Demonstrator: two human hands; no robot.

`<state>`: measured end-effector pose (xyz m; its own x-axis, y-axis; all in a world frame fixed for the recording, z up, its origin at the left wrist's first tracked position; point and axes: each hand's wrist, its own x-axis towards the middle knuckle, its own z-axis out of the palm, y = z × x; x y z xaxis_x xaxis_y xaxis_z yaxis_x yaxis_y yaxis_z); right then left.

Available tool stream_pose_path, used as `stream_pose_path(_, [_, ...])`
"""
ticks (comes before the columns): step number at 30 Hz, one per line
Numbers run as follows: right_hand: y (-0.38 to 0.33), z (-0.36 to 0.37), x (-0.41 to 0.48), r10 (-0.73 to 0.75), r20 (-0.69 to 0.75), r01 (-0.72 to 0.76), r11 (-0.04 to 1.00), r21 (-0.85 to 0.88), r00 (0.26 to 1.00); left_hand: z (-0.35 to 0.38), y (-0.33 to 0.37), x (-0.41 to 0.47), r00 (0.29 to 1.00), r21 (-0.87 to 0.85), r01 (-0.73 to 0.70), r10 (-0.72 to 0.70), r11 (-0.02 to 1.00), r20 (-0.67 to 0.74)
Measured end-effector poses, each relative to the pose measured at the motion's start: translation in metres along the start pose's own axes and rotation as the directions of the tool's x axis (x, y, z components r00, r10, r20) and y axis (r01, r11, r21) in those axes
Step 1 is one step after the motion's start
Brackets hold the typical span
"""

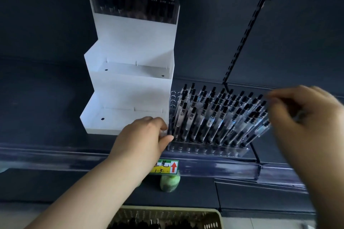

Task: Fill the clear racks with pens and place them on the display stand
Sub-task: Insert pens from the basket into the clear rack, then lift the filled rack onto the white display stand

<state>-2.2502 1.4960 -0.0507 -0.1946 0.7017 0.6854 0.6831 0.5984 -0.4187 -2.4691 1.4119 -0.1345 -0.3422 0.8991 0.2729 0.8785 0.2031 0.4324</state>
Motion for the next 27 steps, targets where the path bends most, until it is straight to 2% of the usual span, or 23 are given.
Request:
stream_pose_path(2, [0.031, -0.010, -0.001, 0.198, 0.044, -0.195, 0.979, -0.061, 0.979, 0.001, 0.001, -0.003, 0.996, 0.122, 0.004, -0.014, 0.993, 0.084])
stream_pose_path(4, [0.059, -0.013, -0.007, 0.337, 0.145, -0.294, 0.922, -0.253, 0.930, 0.005, 0.004, -0.007, 0.987, 0.219, -0.015, -0.021, 0.976, 0.162])
stream_pose_path(6, [0.072, -0.008, -0.018, 0.432, 0.305, -0.285, 0.859, -0.425, 0.849, 0.011, 0.007, -0.010, 0.975, 0.273, -0.036, -0.026, 0.961, 0.219])
stream_pose_path(8, [0.075, 0.002, -0.029, 0.476, 0.498, -0.225, 0.846, -0.483, 0.725, 0.016, 0.010, -0.010, 0.964, 0.290, -0.036, -0.043, 0.956, 0.262])
stream_pose_path(10, [0.073, 0.014, -0.037, 0.438, 0.644, -0.181, 0.886, -0.426, 0.628, 0.019, 0.013, -0.008, 0.949, 0.296, -0.014, -0.081, 0.955, 0.305])
stream_pose_path(11, [0.072, 0.019, -0.040, 0.384, 0.687, -0.181, 0.919, -0.351, 0.617, 0.019, 0.015, -0.007, 0.941, 0.306, 0.002, -0.105, 0.952, 0.322])
stream_pose_path(13, [0.073, 0.028, -0.044, 0.311, 0.721, -0.178, 0.950, -0.257, 0.619, 0.018, 0.019, -0.005, 0.932, 0.342, 0.024, -0.145, 0.939, 0.333])
stream_pose_path(16, [0.082, 0.043, -0.050, 0.287, 0.729, -0.122, 0.955, -0.272, 0.622, 0.019, 0.020, -0.004, 0.933, 0.397, 0.035, -0.172, 0.917, 0.315])
stream_pose_path(20, [0.088, 0.055, -0.052, 0.301, 0.716, -0.160, 0.952, -0.259, 0.630, 0.024, 0.021, -0.003, 0.942, 0.454, 0.022, -0.171, 0.890, 0.289])
stream_pose_path(23, [0.087, 0.059, -0.053, 0.269, 0.656, -0.156, 0.961, -0.228, 0.705, 0.027, 0.020, -0.004, 0.959, 0.463, -0.001, -0.130, 0.886, 0.251])
stream_pose_path(27, [0.089, 0.055, -0.051, 0.267, 0.621, -0.166, 0.962, -0.217, 0.737, 0.028, 0.020, -0.002, 0.965, 0.419, 0.008, -0.118, 0.908, 0.236])
